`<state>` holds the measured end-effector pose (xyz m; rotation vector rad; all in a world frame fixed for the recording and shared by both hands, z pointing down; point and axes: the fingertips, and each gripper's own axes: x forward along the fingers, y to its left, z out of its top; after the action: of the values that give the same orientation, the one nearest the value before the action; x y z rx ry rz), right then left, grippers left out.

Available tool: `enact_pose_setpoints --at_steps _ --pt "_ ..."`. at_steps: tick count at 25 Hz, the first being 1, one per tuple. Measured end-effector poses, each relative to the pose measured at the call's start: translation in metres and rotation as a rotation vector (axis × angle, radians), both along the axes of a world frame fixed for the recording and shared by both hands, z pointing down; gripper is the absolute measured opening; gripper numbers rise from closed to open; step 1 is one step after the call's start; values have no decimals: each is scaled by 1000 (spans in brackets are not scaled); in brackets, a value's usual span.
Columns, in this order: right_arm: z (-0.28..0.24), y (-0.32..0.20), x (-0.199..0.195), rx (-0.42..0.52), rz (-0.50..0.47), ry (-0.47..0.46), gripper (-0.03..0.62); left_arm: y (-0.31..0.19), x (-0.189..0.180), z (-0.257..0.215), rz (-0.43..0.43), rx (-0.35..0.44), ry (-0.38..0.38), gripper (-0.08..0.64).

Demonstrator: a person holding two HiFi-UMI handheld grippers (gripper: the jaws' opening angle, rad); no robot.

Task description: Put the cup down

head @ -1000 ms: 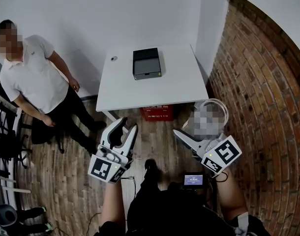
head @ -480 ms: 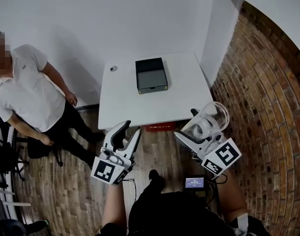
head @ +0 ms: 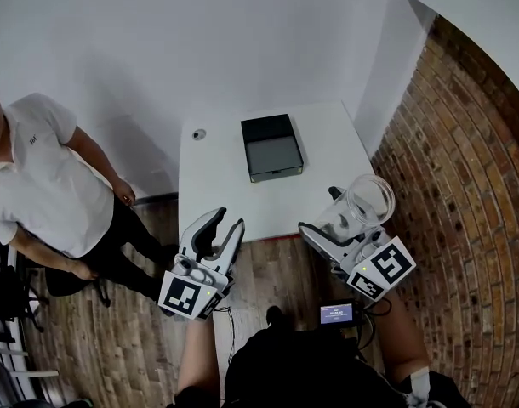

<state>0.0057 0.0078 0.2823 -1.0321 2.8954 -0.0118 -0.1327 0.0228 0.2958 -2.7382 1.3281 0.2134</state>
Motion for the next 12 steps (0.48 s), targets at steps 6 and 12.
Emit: enact_pose_setpoints --at_steps 6,12 --pt "5 -16 -15 -5 13 13 379 -19 -14 4 11 -8 8 132" --pt "7 -30 -15 -9 17 29 379 -34 -16 12 -1 -23 -14 131"
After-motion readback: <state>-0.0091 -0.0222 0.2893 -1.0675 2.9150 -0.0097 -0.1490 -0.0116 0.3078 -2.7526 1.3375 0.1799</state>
